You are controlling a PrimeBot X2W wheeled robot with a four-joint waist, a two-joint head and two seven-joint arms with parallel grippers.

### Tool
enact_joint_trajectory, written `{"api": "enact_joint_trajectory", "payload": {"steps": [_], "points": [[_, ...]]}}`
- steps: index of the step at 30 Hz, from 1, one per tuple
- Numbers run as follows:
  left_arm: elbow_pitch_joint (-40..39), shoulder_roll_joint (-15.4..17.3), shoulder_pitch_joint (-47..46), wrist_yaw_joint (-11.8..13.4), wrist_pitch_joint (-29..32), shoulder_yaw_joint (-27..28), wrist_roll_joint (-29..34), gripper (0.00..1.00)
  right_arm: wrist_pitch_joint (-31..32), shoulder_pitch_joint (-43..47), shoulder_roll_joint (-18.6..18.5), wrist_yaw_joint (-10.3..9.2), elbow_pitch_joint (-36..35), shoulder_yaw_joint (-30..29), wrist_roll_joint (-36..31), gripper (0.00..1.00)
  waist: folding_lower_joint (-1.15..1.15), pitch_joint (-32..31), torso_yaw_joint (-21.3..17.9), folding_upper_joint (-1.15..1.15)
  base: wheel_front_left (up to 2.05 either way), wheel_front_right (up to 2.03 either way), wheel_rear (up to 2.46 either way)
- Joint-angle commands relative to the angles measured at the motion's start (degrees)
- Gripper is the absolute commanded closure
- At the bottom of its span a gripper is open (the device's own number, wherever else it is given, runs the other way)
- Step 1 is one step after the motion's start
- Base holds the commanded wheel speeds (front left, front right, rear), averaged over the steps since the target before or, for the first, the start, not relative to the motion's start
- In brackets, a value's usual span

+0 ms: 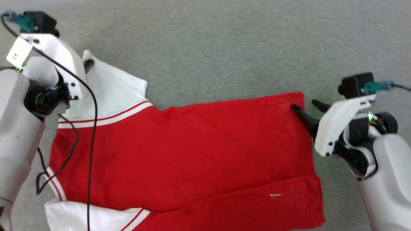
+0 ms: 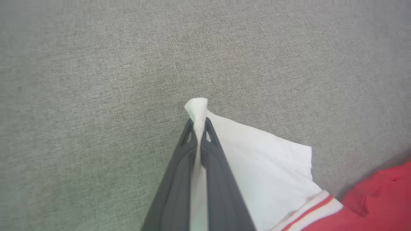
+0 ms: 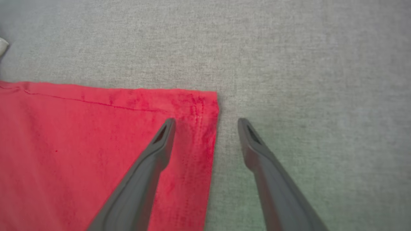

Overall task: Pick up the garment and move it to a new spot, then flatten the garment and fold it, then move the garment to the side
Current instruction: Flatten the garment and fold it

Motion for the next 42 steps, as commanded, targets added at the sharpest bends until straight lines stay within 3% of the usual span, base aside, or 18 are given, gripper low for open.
{"api": "enact_joint_trajectory", "payload": {"steps": [1, 8, 9, 10, 11, 14, 21, 30, 42], "points": [[-0.2, -0.4, -0.8, -0.4, -0.3, -0.2, 0.1, 1.0, 1.3, -1.4, -0.6, -0.04, 0.7, 1.1, 0.8, 0.0, 0.0, 0.2, 1.3, 0.0, 0.0, 0.0, 0.0], [-1.5, -1.6, -2.3, -1.3, -2.0, -0.8, 0.5, 1.0, 13.0, -5.9, -3.3, -0.04, 7.8, 6.7, 2.4, 0.0, 0.0, 1.3, 4.1, 0.0, 0.0, 0.0, 0.0], [-1.6, -1.7, -2.3, -1.4, -2.1, -0.9, 0.5, 1.0, 14.5, -6.1, -3.4, -0.04, 8.8, 7.3, 2.6, 0.2, 0.0, 1.4, 4.4, 0.0, 0.0, 0.0, 0.0], [-1.8, -1.9, -2.3, -1.5, -2.3, -1.0, 0.5, 1.0, 16.2, -6.1, -3.4, -0.04, 10.1, 7.6, 3.0, 0.73, 0.0, 1.4, 4.6, 0.0, 0.0, 0.0, 0.0], [-1.9, -2.1, -2.2, -1.5, -2.5, -1.1, 0.3, 1.0, 17.7, -6.0, -3.6, -0.04, 11.1, 7.8, 3.0, 1.0, 0.0, 1.4, 4.9, 0.0, 0.0, 0.0, 0.0], [-1.9, -2.1, -1.9, -1.9, -3.4, -1.1, 0.3, 1.0, 18.0, -7.2, -3.5, -0.04, 11.0, 7.3, 3.6, 1.0, 0.0, 1.2, 5.5, 0.0, 0.0, 0.0, 0.0], [-1.7, -1.4, -0.8, -1.7, -8.4, 0.0, 1.0, 1.0, 10.8, -9.4, -5.3, -0.06, 5.7, 2.7, 1.8, 1.0, 0.0, -1.9, 7.0, 0.0, 0.0, 0.0, 0.0], [-5.0, 0.1, 5.8, -0.8, -13.2, 0.9, 0.0, 1.0, 7.4, -2.8, -5.4, -0.06, 0.5, -3.1, -0.8, 1.0, 0.0, -8.3, 9.5, 0.0, 0.0, 0.0, 0.0], [-17.6, 4.0, 26.9, 5.8, -16.8, 1.2, -3.2, 1.0, 6.1, 12.8, -2.5, -0.05, -3.5, -7.1, -1.3, 1.0, 0.0, -15.9, 11.7, 0.0, 0.0, 0.0, 0.0]]}}
